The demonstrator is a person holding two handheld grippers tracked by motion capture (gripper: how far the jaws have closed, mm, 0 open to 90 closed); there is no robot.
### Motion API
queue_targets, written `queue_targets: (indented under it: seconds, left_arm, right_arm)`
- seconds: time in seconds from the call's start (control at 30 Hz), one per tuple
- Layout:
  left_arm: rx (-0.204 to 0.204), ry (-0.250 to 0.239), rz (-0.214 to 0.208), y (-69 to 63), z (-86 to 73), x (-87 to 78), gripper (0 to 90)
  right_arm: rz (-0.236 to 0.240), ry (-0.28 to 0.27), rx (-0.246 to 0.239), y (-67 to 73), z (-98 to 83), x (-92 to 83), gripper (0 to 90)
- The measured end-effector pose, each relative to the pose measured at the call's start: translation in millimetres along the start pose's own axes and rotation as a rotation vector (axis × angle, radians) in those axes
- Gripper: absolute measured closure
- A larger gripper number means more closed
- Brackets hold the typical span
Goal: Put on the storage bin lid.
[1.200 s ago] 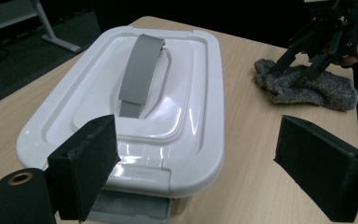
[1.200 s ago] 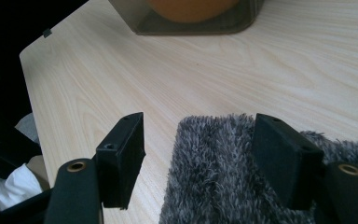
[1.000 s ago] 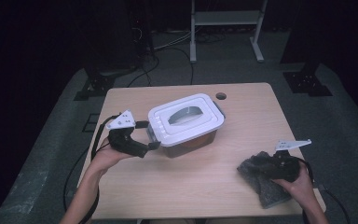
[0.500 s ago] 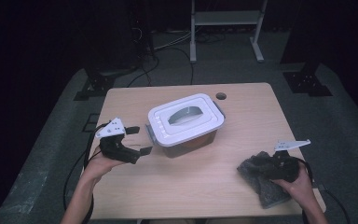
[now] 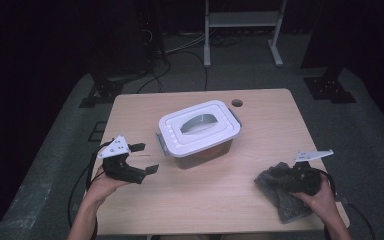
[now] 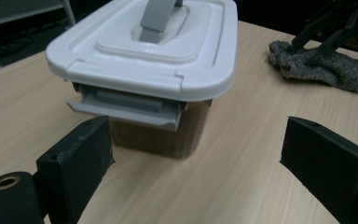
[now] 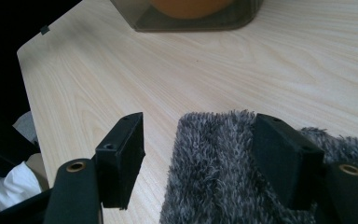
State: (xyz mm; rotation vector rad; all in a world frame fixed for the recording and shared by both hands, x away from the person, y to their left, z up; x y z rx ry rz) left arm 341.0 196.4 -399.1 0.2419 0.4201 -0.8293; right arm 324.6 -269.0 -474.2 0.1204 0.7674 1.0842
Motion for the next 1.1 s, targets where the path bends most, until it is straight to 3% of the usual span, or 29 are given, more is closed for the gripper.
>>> queue_targets:
  seconds: [0.27, 0.77, 1.1]
  left_arm:
    - [-0.008, 0.034, 0.015, -0.3, -19.0, 2.1, 8.3]
    - [-0.043, 0.014, 0.05, -1.9, -45.6, 0.9, 8.3]
    - [-0.06, 0.021, 0.046, -3.6, -60.5, 5.0, 8.3]
  right_arm:
    - [-0.001, -0.002, -0.005, 0.1, 0.0, 0.1, 33.2]
    - [-0.001, 0.003, -0.002, -0.1, -1.3, 0.9, 33.2]
    - [0.002, 0.002, -0.001, -0.8, -1.6, 0.7, 33.2]
Point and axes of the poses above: each handheld gripper's, and its own axes: x roughly forward along the jaws, z roughly out of its top, y roughly to its left, the point moved 5 cm from there along x, roughly forward along the jaws, and after that the axes turned 8 degrees about z, right-handed, at the moved point
